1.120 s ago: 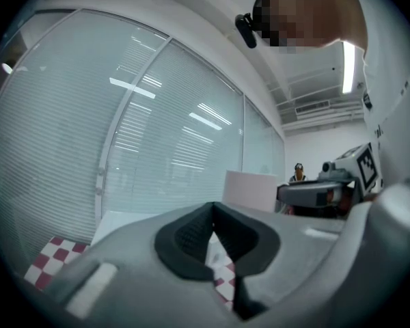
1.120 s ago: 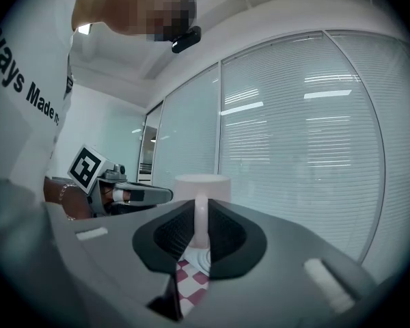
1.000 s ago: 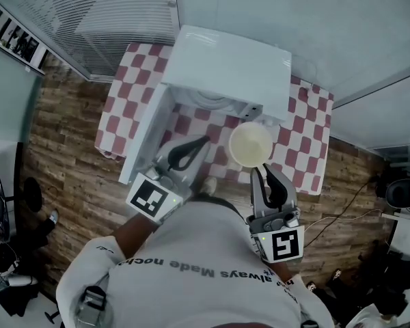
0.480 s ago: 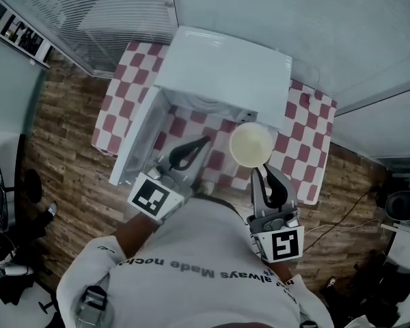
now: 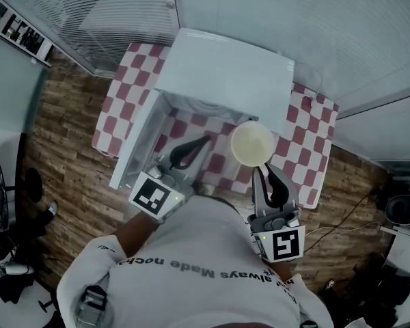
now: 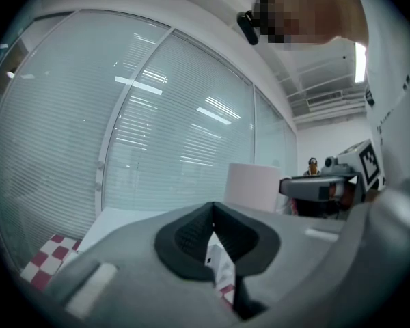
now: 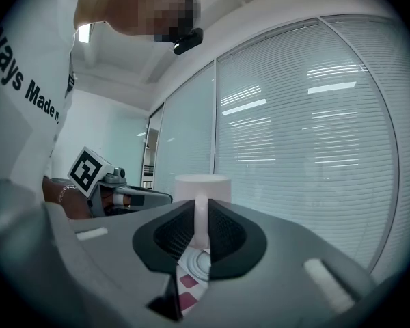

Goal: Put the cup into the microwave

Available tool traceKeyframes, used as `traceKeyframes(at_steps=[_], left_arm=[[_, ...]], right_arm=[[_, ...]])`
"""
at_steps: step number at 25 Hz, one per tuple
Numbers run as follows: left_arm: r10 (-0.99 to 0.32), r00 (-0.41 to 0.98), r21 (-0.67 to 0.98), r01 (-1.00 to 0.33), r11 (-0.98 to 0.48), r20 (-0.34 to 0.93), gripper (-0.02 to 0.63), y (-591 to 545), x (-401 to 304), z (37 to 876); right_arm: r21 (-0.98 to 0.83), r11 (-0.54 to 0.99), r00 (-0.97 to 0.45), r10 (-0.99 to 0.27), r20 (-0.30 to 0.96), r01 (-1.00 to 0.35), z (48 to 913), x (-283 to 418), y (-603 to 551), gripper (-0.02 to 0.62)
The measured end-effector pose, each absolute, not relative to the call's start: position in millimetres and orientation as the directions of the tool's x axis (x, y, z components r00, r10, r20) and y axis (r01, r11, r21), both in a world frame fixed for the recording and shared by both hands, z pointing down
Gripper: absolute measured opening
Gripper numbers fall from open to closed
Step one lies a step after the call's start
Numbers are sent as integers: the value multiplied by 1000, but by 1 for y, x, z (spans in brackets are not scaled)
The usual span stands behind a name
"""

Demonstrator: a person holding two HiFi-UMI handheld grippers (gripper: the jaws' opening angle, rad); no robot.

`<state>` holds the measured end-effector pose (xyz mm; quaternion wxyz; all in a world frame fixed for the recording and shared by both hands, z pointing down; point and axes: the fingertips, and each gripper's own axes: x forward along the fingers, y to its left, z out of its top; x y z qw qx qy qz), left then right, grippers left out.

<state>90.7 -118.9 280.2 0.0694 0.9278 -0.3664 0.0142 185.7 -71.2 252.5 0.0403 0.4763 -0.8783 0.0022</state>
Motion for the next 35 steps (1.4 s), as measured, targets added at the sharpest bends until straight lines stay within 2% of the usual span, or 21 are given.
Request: traceKeyframes(at_steps=[16, 35], left_arm=[[-650, 758, 113, -651, -750, 54, 3, -152, 64, 266], [-626, 771, 166, -636, -754, 114, 3, -157, 52, 321]], right_arm=[[10, 490, -489, -871, 48, -872, 243, 158, -102, 40], [21, 521, -514, -847, 137, -853, 295, 136, -98, 40]])
